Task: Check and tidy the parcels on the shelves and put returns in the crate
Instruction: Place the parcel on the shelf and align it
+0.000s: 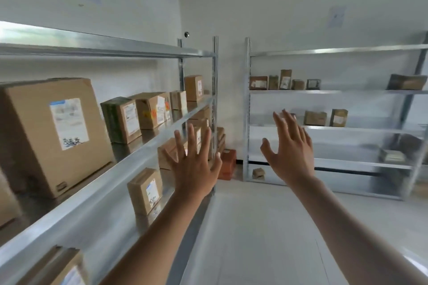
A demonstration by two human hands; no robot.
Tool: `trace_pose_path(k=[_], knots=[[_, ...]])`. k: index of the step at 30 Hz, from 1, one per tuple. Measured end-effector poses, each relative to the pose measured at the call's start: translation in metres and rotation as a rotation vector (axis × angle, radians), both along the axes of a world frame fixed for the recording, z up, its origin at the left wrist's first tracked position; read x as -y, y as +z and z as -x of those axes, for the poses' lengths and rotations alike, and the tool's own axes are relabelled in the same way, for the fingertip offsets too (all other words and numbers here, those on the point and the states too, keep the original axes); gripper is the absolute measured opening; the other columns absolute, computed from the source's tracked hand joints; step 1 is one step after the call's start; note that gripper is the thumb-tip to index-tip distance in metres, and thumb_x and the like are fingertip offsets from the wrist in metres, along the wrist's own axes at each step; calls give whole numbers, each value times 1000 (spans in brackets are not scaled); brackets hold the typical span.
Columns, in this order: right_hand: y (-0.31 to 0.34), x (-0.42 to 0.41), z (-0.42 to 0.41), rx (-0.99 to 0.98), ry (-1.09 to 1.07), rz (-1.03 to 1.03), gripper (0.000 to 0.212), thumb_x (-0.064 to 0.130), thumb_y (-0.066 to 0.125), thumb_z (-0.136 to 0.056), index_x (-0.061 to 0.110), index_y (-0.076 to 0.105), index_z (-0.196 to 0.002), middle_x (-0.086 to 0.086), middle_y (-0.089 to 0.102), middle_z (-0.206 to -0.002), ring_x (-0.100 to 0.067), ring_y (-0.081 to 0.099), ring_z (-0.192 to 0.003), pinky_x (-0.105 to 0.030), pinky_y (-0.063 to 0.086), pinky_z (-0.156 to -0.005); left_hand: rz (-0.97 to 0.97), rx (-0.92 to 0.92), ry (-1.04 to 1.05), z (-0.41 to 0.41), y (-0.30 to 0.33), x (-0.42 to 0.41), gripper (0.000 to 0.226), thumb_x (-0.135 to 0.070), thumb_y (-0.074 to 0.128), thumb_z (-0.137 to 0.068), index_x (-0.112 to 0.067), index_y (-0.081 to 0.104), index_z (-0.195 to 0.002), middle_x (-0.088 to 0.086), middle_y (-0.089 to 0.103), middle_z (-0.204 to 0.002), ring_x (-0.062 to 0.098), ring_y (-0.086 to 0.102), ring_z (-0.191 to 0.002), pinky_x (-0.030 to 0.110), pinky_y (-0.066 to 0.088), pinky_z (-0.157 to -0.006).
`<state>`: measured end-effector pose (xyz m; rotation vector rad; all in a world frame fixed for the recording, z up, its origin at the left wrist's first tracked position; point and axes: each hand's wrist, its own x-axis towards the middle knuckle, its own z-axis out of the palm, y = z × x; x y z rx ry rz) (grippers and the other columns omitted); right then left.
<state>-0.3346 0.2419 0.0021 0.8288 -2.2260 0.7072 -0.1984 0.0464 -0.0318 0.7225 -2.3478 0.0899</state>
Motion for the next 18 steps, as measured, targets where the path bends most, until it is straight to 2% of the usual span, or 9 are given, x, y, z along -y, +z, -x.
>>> trace_pose_path(k=[3,9,18], knots=[[-19,21,65,40,9,-45,74,54,47,-96,28,18,-158,-2,17,-170,-24,18,-156,-52,27,-123,-65,54,13,62,-19,22,71,-65,19,-97,-39,-1,-160,6,-10,-170,38,-13,-154,77,5,-114],[-62,109,180,103,84,-101,72,53,46,-96,29,18,-158,-2,17,-170,-24,18,-156,-50,26,-124,-93,57,58,188,-50,101,72,-65,24,-98,-41,-7,-159,3,-17,-169,37,-19,-153,72,-8,-113],[-72,258,382,114,133,-246,75,62,36,-93,31,15,-158,0,15,-170,-22,15,-157,-52,25,-124,-209,13,156,390,-58,273,71,-70,9,-96,-43,-15,-157,3,-25,-166,39,-21,-152,76,-4,-114]])
